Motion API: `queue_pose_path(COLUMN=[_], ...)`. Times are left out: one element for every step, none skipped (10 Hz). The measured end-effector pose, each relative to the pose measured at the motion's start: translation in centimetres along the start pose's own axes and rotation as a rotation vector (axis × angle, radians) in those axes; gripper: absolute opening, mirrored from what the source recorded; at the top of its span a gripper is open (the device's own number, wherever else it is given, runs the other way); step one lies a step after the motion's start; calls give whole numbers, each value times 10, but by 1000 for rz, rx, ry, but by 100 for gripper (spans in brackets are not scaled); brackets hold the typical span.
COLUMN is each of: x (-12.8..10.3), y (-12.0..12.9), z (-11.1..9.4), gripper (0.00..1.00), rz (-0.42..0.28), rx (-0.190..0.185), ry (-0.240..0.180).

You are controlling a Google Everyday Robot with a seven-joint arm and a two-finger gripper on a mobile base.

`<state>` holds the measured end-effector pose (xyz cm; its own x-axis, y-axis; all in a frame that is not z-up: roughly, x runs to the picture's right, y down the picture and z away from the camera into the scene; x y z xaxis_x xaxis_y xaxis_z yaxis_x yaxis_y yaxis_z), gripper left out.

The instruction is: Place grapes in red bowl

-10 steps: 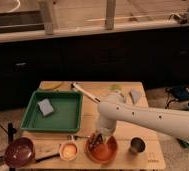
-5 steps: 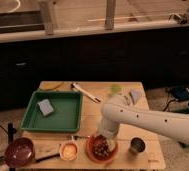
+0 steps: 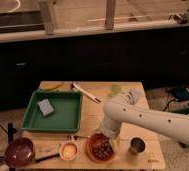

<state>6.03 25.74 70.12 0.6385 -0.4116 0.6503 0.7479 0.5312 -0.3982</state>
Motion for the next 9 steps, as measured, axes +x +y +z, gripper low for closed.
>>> queue_pose_path(x=[0,2,3,5,6,7,8,8,7], y=[0,0,1,1,2,2,3,3,2], z=[0,-2,-2,-3,-4,-5,-5,-4,-4], gripper=[80,80,80,80,80,80,80,80,80], rz=[-5,-13,-15,-19,-24,-26,-24,-25,-26], rx=[0,1,1,1,3,4,5,4,4], ry=[-3,-9,-11,-14,-17,-19,-19,-19,-19])
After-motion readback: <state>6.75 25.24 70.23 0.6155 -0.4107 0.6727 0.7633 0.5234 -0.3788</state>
